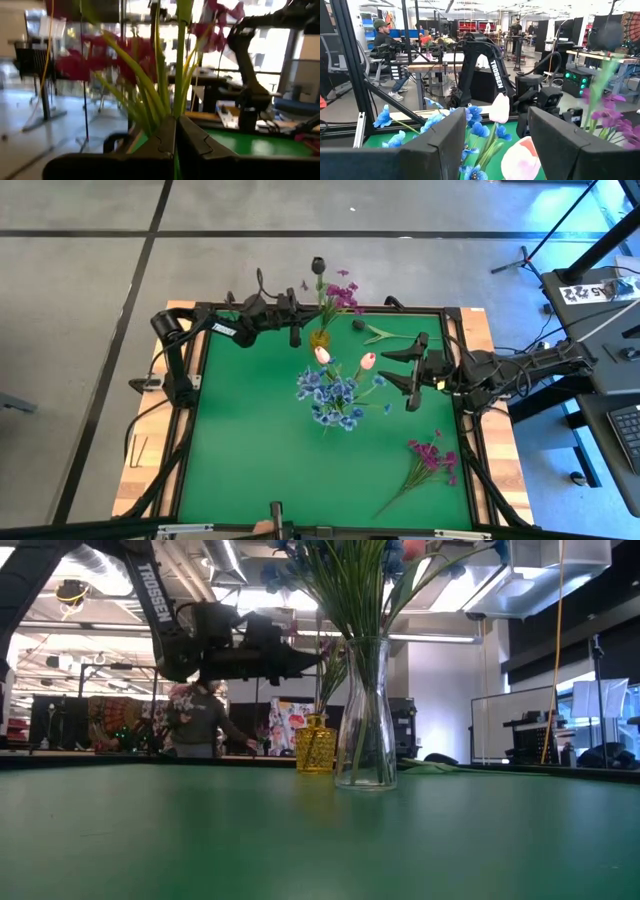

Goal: Sort flowers into vase by color
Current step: Put the lower black flower into the yellow vase

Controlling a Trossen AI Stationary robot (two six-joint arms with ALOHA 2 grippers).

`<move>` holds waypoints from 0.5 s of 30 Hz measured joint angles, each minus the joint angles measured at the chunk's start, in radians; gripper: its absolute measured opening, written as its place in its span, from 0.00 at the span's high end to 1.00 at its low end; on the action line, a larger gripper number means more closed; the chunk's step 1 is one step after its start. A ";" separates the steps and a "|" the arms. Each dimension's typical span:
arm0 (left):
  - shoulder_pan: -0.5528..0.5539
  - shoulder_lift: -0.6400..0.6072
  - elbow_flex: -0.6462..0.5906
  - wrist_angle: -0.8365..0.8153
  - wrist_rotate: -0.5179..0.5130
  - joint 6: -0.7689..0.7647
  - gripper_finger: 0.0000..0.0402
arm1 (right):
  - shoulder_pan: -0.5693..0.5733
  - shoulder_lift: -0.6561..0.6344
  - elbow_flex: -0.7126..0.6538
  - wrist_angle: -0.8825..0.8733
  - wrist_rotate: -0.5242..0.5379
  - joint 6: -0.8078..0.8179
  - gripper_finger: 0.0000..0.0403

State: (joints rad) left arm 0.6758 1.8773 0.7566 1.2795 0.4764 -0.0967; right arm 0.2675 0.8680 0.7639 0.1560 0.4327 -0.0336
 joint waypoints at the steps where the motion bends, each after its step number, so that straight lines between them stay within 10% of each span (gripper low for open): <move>1: 0.000 -0.002 0.006 0.010 0.002 0.000 1.00 | 0.000 0.000 0.000 0.000 0.000 0.000 0.47; 15: -0.018 -0.003 0.027 -0.224 0.006 0.027 0.98 | 0.000 0.000 0.000 -0.001 0.000 0.013 0.47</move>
State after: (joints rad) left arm 0.6582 1.8748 0.7837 1.0553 0.4827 -0.0692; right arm 0.2680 0.8684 0.7639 0.1547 0.4324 -0.0206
